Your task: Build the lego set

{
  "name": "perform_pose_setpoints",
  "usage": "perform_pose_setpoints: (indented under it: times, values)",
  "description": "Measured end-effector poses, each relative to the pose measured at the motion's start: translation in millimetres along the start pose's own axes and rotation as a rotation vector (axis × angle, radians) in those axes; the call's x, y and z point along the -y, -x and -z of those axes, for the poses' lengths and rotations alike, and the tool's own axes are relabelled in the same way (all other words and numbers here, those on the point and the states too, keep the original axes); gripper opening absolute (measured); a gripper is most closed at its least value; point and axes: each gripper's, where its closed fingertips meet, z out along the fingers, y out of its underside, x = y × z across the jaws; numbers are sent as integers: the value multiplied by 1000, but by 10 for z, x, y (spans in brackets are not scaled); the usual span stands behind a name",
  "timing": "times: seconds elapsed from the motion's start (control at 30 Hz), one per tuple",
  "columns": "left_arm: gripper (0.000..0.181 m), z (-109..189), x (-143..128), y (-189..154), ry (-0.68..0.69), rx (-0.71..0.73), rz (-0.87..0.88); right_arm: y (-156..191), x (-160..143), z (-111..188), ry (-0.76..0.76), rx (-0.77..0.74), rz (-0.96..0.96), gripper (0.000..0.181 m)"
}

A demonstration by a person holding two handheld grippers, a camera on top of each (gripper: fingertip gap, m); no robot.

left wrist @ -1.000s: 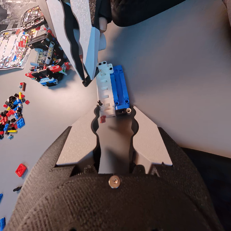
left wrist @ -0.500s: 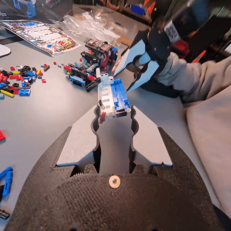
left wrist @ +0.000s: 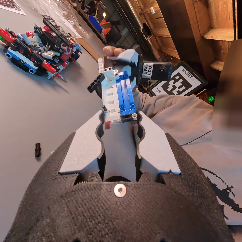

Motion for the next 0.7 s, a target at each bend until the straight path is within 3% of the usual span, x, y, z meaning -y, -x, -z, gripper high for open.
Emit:
perform_pose_setpoints:
  times: [0.1, 0.2, 0.27, 0.33, 0.5, 0.57, 0.63, 0.7]
  values:
    - [48, 4, -27, -19, 13, -34, 37, 111, 39, 19, -14, 96, -50, 18]
    - [49, 21, 38, 25, -22, 8, 5, 121, -20, 43, -12, 203, -341, 11]
    - [58, 45, 99, 97, -46, 95, -90, 119, -89, 56, 3, 278, -580, 6]
    - [56, 44, 93, 137, -25, 163, -182, 209, -133, 82, 33, 398, -774, 5]
    - [54, 41, 109, 294, 17, 338, -368, 335, -168, 82, 20, 591, -1163, 4]
    - [53, 47, 78, 290, 42, 342, -402, 369, -176, 94, 1, 653, -1254, 4]
    - [44, -11, -14, 241, 97, 309, -422, 422, -169, 82, -7, 711, -1330, 4]
    - [22, -65, -131, 284, 183, 331, -425, 452, -215, 19, 13, 709, -1382, 5]
